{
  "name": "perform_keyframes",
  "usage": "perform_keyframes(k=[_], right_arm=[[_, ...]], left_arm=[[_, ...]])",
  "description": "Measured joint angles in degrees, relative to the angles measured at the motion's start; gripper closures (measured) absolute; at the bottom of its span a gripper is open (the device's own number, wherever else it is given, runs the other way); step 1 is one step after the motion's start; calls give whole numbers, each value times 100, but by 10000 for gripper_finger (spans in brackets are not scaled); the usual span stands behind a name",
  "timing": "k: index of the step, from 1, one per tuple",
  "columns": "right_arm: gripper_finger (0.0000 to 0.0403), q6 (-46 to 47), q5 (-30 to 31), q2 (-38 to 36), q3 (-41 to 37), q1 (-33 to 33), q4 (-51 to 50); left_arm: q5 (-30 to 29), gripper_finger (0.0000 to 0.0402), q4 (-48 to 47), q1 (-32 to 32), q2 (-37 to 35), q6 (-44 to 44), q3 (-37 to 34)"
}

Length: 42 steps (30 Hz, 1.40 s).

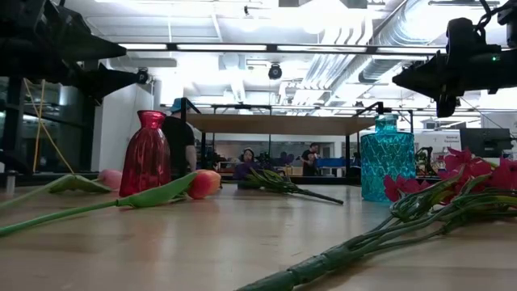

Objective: Pick and place flowers into a vace then onto a shelf

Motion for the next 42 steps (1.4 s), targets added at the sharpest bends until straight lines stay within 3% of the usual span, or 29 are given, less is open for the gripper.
perform_keyframes(k=[7, 13, 19, 21, 25, 28, 33, 37, 42], right_arm=[[402, 0, -2, -1, -1, 1, 0], [402, 0, -1, -1, -2, 2, 0], [402, 8, -2, 0, 0, 1, 4], [402, 295, -2, -2, -2, 2, 164], [402, 1724, 1, 0, 0, 1, 1161], [402, 1770, -121, 0, 34, 1, 2146], [402, 797, -931, 3, 650, 1, 3204], [402, 208, -1301, 137, 1532, 2, 2877], [402, -255, -1726, 870, 2901, 1, 1904]], left_arm=[[-24, 55, 14, -2, 0, 0, 0], [-620, 55, 173, -2, 0, -7, 0], [-936, 55, 1325, 0, -4, -497, 0], [-846, 55, 1727, 0, -4, -645, 16], [-515, 55, 1596, 0, 0, -900, 464], [-213, 55, 1297, 0, 34, -903, 1011], [-158, 55, 55, 0, 584, -895, 2298], [-395, 55, -1454, 0, 1418, -1233, 3527], [-686, 55, -3561, 0, 2499, -2209, 5066]])
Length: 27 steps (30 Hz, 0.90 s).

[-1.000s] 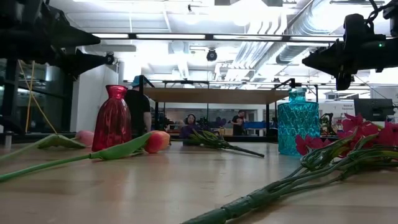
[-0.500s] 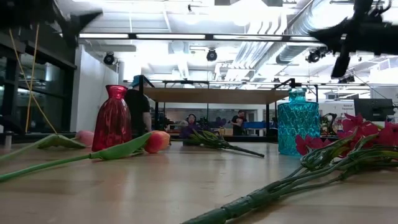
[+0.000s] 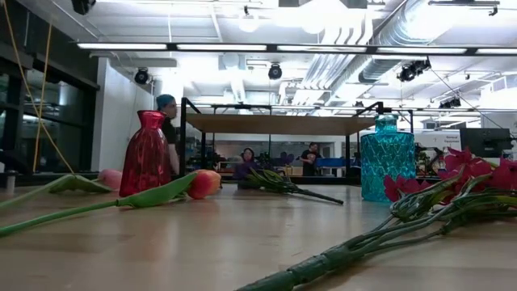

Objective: Pick and place flowers into a vace then onto a shelf
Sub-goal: Put the yellow flower into the red vase

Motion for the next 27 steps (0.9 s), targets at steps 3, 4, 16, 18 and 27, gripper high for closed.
perform_keyframes(k=[3, 4, 16, 18, 27], right_arm=[[402, -286, -290, 721, 807, 1, -469], [402, -385, -352, 981, 1062, 1, -575], [402, -1777, -471, 3456, 3274, 1, -1112], [402, -1835, -471, 3654, 3451, 1, -1112], [402, -1618, -464, 3937, 3521, 1, -1189]], left_arm=[[-93, 55, -1143, 0, 541, -669, 773], [-97, 55, -1475, 0, 704, -874, 1003], [-75, 55, -2408, 0, 1522, -491, 1686], [-72, 55, -2410, 0, 1581, -439, 1686], [-49, 55, -2408, 0, 1630, -442, 1686]])
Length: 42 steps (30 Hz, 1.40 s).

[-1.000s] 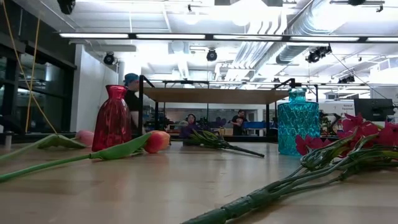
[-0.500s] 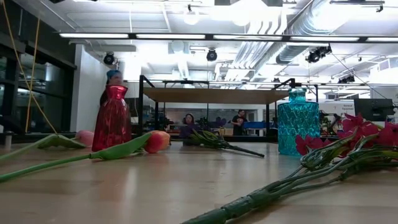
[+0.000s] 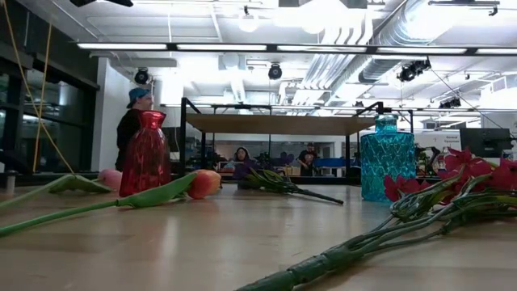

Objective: Pick and place flowers into a vace then onto a shelf
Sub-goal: Put the yellow flower into the red vase

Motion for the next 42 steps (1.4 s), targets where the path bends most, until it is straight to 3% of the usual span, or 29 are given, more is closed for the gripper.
perform_keyframes(k=[6, 11, 14, 21, 24, 35, 42], right_arm=[[402, 301, -2, -18, 0, 0, -15], [402, 322, -39, -15, 2, -2, -13], [402, 328, -46, -11, 2, 0, -35], [402, 329, -52, -13, 2, 0, -33], [402, 331, -52, -13, 2, 0, -33], [402, 331, -106, -13, 4, -1, -39], [402, 331, -152, -15, 7, 0, -114]], left_arm=[[-197, 55, 0, 0, 82, -133, 0], [-777, 55, -169, 0, 414, -944, 2], [-798, 55, -698, 0, 757, -1771, 2], [-600, 55, -2760, 0, 1829, -4702, 2], [-595, 55, -3054, 0, 2282, -5453, 0], [-645, 55, -1664, 18, 3278, -5640, 0], [-693, 55, -1367, 461, 3584, -5750, -50]])
